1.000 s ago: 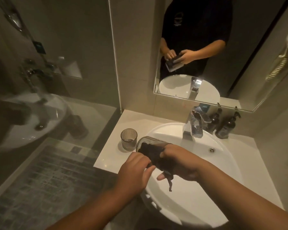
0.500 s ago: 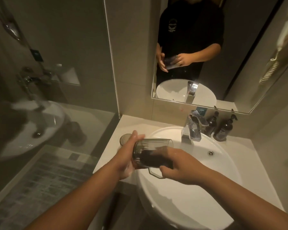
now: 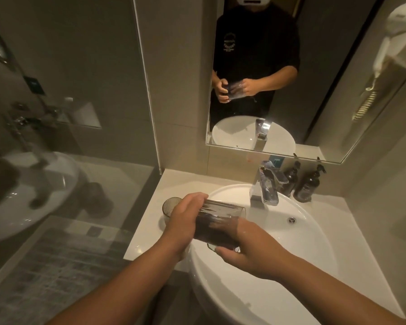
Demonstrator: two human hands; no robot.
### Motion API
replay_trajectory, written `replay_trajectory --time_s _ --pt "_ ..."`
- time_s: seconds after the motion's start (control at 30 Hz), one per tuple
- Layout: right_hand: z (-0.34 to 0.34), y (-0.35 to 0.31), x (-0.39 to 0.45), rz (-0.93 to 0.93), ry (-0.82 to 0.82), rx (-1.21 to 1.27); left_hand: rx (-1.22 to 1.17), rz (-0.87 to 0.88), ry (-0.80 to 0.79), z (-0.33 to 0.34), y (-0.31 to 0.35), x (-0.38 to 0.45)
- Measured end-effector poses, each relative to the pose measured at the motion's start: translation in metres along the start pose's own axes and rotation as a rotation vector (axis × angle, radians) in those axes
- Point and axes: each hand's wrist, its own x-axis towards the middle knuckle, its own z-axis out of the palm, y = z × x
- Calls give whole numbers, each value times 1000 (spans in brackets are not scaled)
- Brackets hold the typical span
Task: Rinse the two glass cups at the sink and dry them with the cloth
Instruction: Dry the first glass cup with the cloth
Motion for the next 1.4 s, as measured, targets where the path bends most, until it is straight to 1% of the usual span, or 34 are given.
replay_trajectory --time_s 0.07,0.13,0.2,0.27,0.3,0.33,0.37,0.4,0.43,0.47,0.53,0.57,0.6,0.63,0.7,0.77,0.93,0.97,1.0,1.1,1.13,1.2,1.23,1.27,1.3,1.33,1.4 --pt "5 -3 1 97 10 146 28 88 11 -3 -1 3" --pt "5 -7 5 186 71 323 39 165 14 -6 -1 7" --pt "1 -10 9 254 103 601 45 244 10 -8 -1 8" --pt "0 -12 12 285 83 903 71 294 2 -11 -5 6" --pt "0 -12 13 302 66 1022 83 305 -1 -13 -8 5" --pt "0 -13 14 314 55 1087 90 307 -4 -15 -10 5" --pt "-2 -13 16 313 62 1081 94 293 -12 -16 -10 6" --pt "-5 -12 18 306 82 1012 84 252 -35 -17 -8 6" --pt "-11 -11 19 286 103 870 59 190 -69 -17 -5 8" --pt "-18 -10 18 259 107 672 6 103 -106 -17 1 10" --pt "-30 -9 18 194 73 271 -112 -122 -205 -17 15 13" --pt "-33 -8 18 151 52 142 -136 -202 -245 -17 20 14" --pt "-35 -7 18 116 41 86 -126 -236 -267 -16 25 16" --pt "-34 -7 17 88 44 78 -98 -220 -261 -13 27 17" --pt "-32 -10 16 69 68 109 -48 -102 -202 -6 27 18" --pt "-33 -14 14 105 100 147 -23 15 -149 0 24 19" --pt "-36 -21 10 234 131 253 33 209 -104 3 19 19" --pt "-37 -21 10 260 142 323 60 257 -98 3 19 18" --pt "-38 -20 11 276 150 446 98 311 -90 4 20 15" --pt "-35 -14 12 280 157 965 262 497 -50 3 13 13" --pt "-35 -13 11 285 150 1088 300 550 -48 2 12 12" --pt "-36 -11 11 292 130 1209 352 631 -58 -1 11 11" --pt "-37 -11 10 293 121 1213 370 645 -71 -1 12 10" --pt "-40 -12 9 288 118 1156 385 630 -89 -2 15 9" --pt "-45 -12 8 277 125 1023 394 587 -122 -2 19 8" --pt "-50 -14 8 263 136 823 352 498 -172 -1 27 6" --pt "-61 -18 6 238 110 351 48 168 -311 4 39 6"
